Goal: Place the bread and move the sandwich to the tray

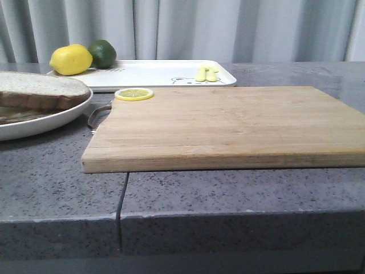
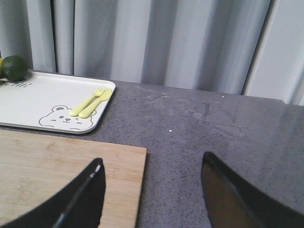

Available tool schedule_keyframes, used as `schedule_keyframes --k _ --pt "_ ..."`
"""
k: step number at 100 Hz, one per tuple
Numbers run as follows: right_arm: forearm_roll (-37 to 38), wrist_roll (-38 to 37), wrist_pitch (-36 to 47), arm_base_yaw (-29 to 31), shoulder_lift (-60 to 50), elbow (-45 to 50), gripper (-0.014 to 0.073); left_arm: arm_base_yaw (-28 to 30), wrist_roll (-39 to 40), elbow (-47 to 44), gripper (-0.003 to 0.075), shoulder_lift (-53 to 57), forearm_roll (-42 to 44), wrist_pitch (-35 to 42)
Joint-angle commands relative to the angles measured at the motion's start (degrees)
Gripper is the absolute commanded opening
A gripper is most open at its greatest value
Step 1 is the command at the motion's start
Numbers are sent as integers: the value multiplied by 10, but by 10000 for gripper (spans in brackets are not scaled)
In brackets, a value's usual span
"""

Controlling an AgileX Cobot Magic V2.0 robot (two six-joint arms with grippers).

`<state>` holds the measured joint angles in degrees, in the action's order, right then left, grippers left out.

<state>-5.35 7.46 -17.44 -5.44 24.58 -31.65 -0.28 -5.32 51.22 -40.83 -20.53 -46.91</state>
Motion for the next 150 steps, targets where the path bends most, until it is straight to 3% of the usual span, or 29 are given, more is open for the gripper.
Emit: schedule_keyframes --k 1,25,64,100,150 --pt "1 2 49 3 1 -16 448 2 -2 17 366 -3 -14 41" --pt "1 2 49 3 1 -16 448 15 53 17 366 -15 27 77" --pt "1 2 49 3 1 -16 448 92 50 17 366 -159 26 72" --pt "1 2 49 3 1 -16 448 92 46 17 366 -277 13 93" --pt "1 2 51 3 2 -16 448 91 44 17 366 -358 -15 125"
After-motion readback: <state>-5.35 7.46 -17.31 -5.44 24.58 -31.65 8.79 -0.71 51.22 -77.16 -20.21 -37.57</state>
